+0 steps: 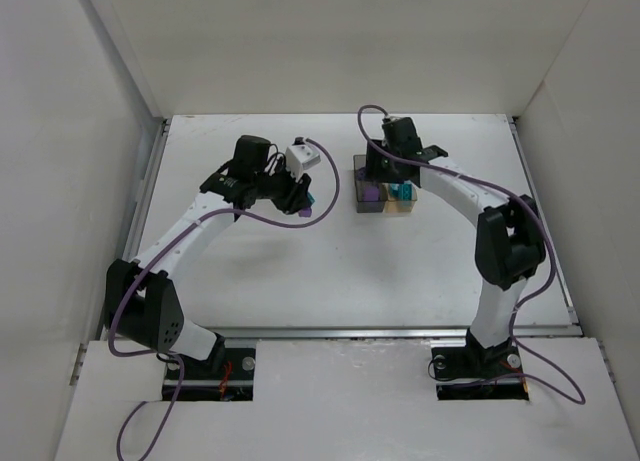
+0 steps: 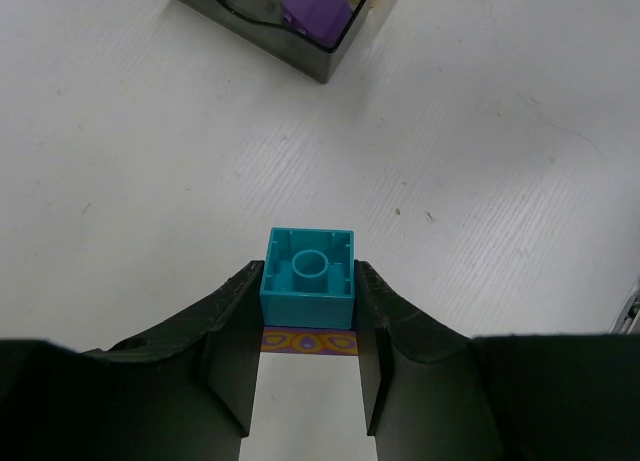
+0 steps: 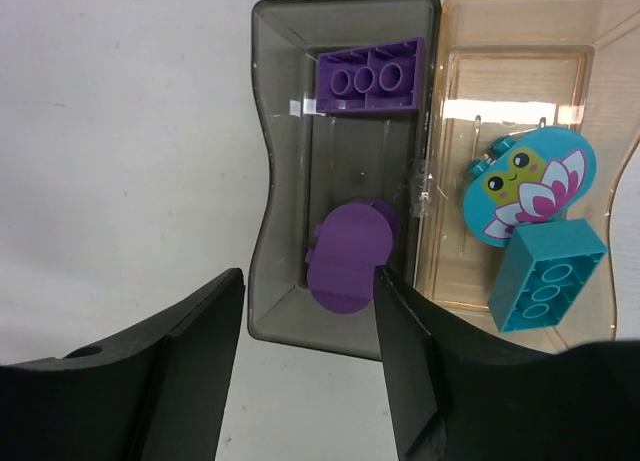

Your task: Sort the legos into containers by color

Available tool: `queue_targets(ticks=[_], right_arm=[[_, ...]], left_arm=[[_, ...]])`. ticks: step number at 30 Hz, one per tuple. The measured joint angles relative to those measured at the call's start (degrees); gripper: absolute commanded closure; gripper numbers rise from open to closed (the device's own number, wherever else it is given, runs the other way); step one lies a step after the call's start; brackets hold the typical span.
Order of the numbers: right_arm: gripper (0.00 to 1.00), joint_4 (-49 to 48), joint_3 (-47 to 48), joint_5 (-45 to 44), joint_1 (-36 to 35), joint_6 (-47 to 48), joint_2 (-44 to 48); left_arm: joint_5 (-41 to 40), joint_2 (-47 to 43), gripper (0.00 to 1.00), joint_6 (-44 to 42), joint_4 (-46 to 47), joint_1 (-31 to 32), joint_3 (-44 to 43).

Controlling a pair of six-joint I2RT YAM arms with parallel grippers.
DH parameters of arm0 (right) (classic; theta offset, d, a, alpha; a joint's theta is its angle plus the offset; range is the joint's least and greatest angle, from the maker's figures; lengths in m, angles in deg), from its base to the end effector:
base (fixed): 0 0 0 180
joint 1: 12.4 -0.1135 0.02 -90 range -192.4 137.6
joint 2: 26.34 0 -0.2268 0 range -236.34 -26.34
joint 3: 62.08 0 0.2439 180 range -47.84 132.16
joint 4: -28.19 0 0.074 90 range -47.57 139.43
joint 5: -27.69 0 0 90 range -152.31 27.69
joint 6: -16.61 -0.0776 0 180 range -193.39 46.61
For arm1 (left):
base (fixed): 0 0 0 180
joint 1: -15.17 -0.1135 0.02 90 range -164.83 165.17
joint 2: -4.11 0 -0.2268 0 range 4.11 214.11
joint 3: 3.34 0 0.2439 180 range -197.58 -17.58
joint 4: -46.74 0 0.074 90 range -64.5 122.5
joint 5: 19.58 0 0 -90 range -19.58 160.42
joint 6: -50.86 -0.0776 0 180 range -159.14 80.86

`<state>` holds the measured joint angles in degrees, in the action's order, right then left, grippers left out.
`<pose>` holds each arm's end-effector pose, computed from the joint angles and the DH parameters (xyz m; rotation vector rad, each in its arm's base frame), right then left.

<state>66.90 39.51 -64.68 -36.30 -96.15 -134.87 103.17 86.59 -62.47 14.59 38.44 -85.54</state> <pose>0.4037 0.1754 0.1907 -0.0036 2.3936 0.3409 0.3066 -0.1775 0.2625 1.1245 1.7672 -0.6070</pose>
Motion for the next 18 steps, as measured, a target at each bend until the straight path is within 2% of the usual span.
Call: queue_targets(ticks=[2, 5, 6, 11, 15, 18], right_arm=[[0.39, -0.3, -0.1, 0.7, -0.1, 1.1, 0.9], [0.29, -4.8, -4.0, 3.0, -2.0, 6.5, 6.2], [0.29, -5.2, -4.8, 3.3, -2.6, 7.3, 7.3], [0.23, -12.2, -12.5, 12.4, -9.2, 12.7, 18.9], [0.22, -20.1, -12.9, 22.8, -9.3, 12.3, 21.0], [0.22, -23.6, -13.1, 27.4, -8.9, 11.4, 20.7]], left_arm=[[-0.1, 0.0, 1.00, 0.7, 0.2, 0.0, 0.0], [-1.2, 0.2, 1.00, 3.6, 0.8, 0.0, -0.9], [-1.6, 0.3, 1.00, 4.8, 1.4, 0.0, -1.4], [-8.3, 2.6, 1.00, 18.5, 4.0, 0.0, -7.5], [-12.6, 4.6, 1.00, 28.8, 5.7, -0.2, -12.6], [-15.2, 5.5, 1.00, 34.7, 5.9, -0.2, -14.6]])
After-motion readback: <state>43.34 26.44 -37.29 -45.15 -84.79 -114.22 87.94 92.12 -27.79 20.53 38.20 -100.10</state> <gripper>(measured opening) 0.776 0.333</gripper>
